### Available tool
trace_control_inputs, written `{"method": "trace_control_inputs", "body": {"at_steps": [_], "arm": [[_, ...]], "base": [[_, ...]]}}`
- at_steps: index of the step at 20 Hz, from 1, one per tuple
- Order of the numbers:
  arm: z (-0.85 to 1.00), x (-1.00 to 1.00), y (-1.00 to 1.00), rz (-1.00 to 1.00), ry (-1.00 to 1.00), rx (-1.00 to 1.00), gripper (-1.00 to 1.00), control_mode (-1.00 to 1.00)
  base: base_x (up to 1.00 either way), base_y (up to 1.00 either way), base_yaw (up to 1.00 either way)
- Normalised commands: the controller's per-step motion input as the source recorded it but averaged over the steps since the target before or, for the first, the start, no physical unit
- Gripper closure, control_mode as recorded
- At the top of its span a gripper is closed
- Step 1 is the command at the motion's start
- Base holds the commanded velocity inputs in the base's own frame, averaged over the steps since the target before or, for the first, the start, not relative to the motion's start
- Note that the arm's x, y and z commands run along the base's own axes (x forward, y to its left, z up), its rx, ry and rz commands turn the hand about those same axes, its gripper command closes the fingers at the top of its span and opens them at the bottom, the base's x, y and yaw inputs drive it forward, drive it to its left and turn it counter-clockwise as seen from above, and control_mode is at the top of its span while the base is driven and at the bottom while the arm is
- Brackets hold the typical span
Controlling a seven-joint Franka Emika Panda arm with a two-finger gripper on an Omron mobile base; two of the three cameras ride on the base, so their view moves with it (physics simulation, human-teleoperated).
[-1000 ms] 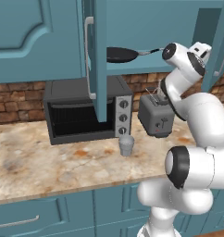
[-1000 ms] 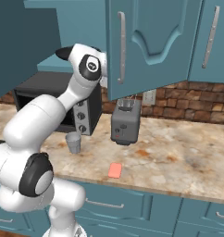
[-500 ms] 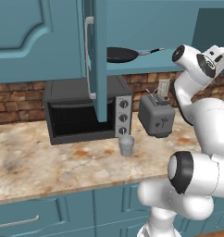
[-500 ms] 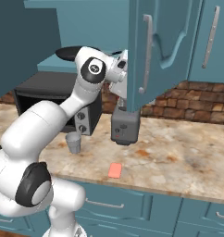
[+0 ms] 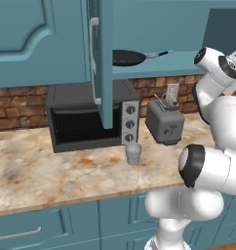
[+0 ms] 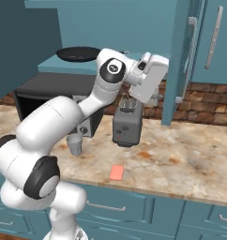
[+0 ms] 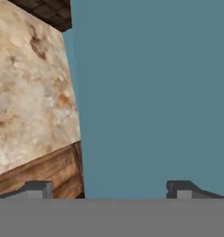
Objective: Pick the pan from the cabinet and place it on the stove. Then turn on the stove burner for the pan.
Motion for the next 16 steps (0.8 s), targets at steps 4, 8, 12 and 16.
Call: {"method": "trace_control_inputs", "body": {"at_steps": [4,8,12,16], "arm": [[-0.09,0.03,-0.60,-0.02,0.14,0.00,-1.00,-1.00],[-0.06,-0.20,-0.10,0.03,-0.01,0.00,-1.00,-1.00],[0.00,-0.57,0.30,0.10,-0.15,0.00,-1.00,-1.00],[0.14,-0.50,0.60,0.04,-0.17,0.00,-1.00,-1.00]], "base": [[0.00,0.00,0.00],[0.00,0.00,0.00],[0.00,0.00,0.00],[0.00,0.00,0.00]]}}
